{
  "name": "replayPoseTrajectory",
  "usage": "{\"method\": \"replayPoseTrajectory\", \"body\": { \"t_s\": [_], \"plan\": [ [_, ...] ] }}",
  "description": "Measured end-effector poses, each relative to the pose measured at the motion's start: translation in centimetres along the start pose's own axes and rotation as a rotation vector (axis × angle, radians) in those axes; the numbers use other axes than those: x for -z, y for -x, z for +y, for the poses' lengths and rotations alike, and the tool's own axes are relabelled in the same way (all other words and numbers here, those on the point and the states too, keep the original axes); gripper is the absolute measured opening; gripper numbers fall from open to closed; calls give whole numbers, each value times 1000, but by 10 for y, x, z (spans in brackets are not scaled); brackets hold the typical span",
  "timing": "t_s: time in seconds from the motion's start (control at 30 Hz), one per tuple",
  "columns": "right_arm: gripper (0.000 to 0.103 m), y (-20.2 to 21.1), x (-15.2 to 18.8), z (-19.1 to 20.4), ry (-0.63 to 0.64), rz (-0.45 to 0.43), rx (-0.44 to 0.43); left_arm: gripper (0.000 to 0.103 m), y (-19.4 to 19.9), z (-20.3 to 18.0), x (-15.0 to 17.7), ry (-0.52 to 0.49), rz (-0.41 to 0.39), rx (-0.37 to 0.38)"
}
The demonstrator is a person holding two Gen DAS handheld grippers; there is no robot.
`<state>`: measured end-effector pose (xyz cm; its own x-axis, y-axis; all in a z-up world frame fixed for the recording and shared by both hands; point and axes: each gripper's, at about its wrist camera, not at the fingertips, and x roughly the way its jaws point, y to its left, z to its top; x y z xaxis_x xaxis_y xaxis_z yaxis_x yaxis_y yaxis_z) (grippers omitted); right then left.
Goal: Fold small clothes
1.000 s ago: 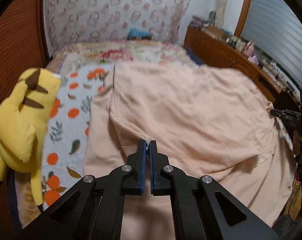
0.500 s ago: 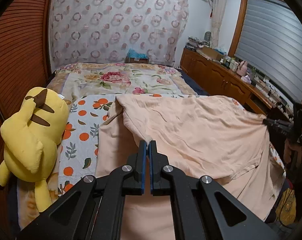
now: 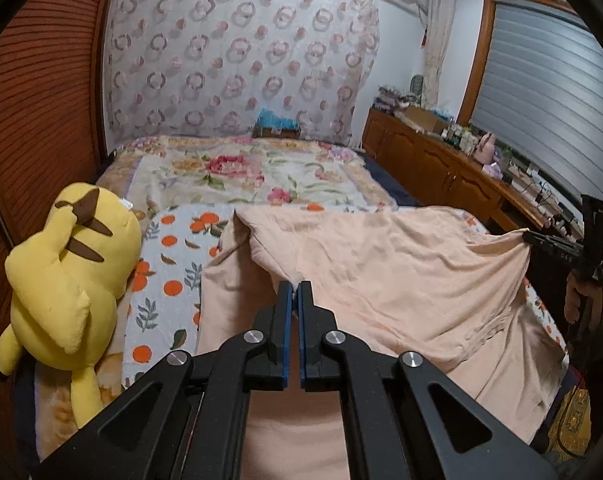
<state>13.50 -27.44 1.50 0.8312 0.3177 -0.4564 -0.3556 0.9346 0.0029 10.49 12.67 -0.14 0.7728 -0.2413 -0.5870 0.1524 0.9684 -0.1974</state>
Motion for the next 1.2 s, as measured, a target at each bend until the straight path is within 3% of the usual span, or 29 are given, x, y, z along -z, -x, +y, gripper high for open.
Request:
{"method": "replayPoseTrajectory", "body": {
  "t_s": [0.33, 0.53, 0.63, 0.77, 0.83, 0.9, 1.03, 1.07, 1.1, 1.2],
  "plan": [
    [2, 81, 17, 15, 52, -90, -44, 3, 72, -6, 5, -14, -109, 29],
    [2, 129, 49, 14, 86, -65, -25, 3, 118, -1, 34, -3, -126, 19],
    [2, 147, 66, 16, 91, -29, -7, 3, 118, 7, 53, 2, -83, -11],
    [2, 133, 95, 22, 103, 111, -27, 3, 88, 17, 87, 1, 62, -70],
    [9, 123, 108, 21, 106, 160, -24, 5, 76, 24, 97, 11, 111, -86],
    [27, 114, 115, 18, 99, 182, 10, 33, 67, 29, 106, 22, 142, -91],
    [43, 106, 114, 17, 80, 188, 28, 57, 61, 29, 119, 23, 164, -90],
    [45, 103, 114, 18, 82, 192, 35, 67, 59, 29, 121, 28, 163, -90],
    [45, 100, 114, 19, 83, 196, 42, 73, 58, 28, 122, 30, 162, -95],
    [45, 93, 118, 19, 71, 217, 57, 76, 53, 26, 126, 30, 170, -100]
  ]
}}
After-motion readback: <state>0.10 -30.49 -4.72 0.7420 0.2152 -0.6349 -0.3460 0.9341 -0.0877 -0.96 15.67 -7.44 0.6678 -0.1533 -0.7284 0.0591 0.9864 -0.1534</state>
